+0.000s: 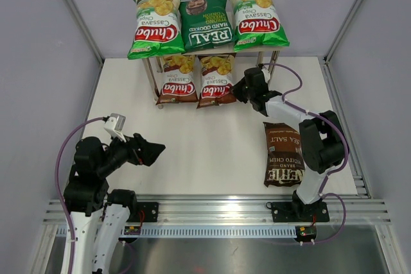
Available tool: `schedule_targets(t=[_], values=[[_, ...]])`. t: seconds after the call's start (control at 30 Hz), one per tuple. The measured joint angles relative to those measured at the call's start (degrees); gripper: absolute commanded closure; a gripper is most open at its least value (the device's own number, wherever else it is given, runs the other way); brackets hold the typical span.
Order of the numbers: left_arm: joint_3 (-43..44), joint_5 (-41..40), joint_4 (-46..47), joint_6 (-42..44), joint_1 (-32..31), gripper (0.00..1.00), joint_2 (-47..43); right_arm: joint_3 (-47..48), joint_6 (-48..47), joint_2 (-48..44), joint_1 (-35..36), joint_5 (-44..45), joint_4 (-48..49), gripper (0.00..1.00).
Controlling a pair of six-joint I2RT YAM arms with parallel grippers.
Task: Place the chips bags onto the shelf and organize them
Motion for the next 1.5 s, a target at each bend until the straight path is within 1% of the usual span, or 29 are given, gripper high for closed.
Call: schedule_targets(t=[0.5,0.77,0.93,0.97,1.0,1.03,1.07,1.23,1.33,1.5], values=[[0.0,-0.04,0.0,0.0,-0.11,0.01,-0.07,0.33,0.39,0.13,-0.04,2.25,0.35,0.88],[0.0,-0.04,0.0,-0.02,-0.22,0.01,-0.07,1.86,-1.2,1.07,-0.42,2.05,0.48,0.84],[0.0,-0.07,-0.02,-0.02,-0.22,0.01,-0.07,2.27,-2.84,2.38,-0.79,0.57,2.97,0.8],[0.0,-0.07,0.0,-0.02,-0.22,0.01,-0.07,2.32,-3.04,2.67,-0.85,0.48,3.43,0.78],[0.0,-0.07,0.0,-0.02,-0.22,0.01,-0.07,2.36,-3.17,2.93,-0.85,0.35,3.96,0.74],[0.0,-0.07,-0.02,-0.02,-0.22,0.01,-0.07,2.36,-3.23,3.15,-0.85,0.35,4.39,0.66],[0.0,-0.07,0.0,-0.02,-0.22,0.01,-0.07,2.36,-3.26,3.3,-0.79,0.44,4.76,0.61],[0.0,-0.07,-0.02,-0.02,-0.39,0.01,-0.07,3.32,-4.35,3.8,-0.24,2.29,4.87,0.41],[0.0,-0.07,-0.02,-0.02,-0.46,0.01,-0.07,3.8,-4.76,3.28,0.28,4.61,3.23,0.35],[0.0,-0.04,-0.02,-0.02,-0.48,0.01,-0.07,1.11,-4.72,-1.44,0.39,7.52,0.31,0.31]])
